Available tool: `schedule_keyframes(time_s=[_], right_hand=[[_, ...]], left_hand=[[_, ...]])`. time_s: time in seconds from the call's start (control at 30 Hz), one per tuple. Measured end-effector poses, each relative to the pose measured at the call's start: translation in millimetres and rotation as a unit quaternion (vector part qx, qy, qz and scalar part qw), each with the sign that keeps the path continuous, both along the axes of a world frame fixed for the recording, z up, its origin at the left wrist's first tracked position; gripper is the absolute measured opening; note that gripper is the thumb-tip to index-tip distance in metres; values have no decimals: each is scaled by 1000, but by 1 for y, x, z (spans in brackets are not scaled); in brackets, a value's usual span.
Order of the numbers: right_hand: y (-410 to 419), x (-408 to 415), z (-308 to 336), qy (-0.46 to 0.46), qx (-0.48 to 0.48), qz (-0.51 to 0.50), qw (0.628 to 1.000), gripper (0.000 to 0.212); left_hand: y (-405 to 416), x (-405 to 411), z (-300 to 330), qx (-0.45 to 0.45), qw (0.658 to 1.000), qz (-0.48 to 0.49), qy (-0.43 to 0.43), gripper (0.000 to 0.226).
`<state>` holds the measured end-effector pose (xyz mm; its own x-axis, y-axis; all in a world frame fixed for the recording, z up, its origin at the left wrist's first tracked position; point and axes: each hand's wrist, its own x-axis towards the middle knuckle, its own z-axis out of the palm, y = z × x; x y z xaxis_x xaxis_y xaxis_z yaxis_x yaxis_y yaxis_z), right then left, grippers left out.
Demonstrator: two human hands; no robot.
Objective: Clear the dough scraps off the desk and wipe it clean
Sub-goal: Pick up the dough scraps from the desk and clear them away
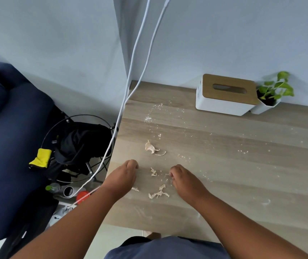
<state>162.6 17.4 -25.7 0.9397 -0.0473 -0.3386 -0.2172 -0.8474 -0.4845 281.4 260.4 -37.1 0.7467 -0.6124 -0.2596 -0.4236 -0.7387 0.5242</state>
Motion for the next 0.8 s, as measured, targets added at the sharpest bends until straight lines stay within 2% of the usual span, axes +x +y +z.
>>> schedule_keyframes(time_s=[0.1, 0.17, 0.3, 0.43, 0.47, 0.53, 0.63, 0.8], right_hand=[[9, -9, 2, 1, 4, 23, 1000, 14], [13, -14, 4, -3, -9, 43, 999, 9], [20, -21, 5, -25, -51, 72, 996, 34], [26, -26, -3, -36, -84, 115, 989, 47], [28, -26, -6, -34, -89, 122, 988, 48], [32, -27, -10, -33, -100, 130, 986, 44], [34, -30, -16, -56, -119, 135, 982, 32], [28, -36, -16, -92, -125, 144, 977, 15]], left_hand=[[-8, 1, -2, 1, 1000, 11, -4, 29], [-13, 2, 0, 3, 1000, 7, -16, 24], [-24, 1, 4, 10, 998, -36, -54, 29], [-33, -4, 5, 18, 994, -89, -66, 43], [-35, -4, 5, 25, 989, -112, -94, 45], [-40, -6, 5, 41, 977, -149, -148, 43], [-44, -10, 0, 71, 984, -136, -88, 37], [-51, -14, -4, 77, 985, -128, -89, 23]])
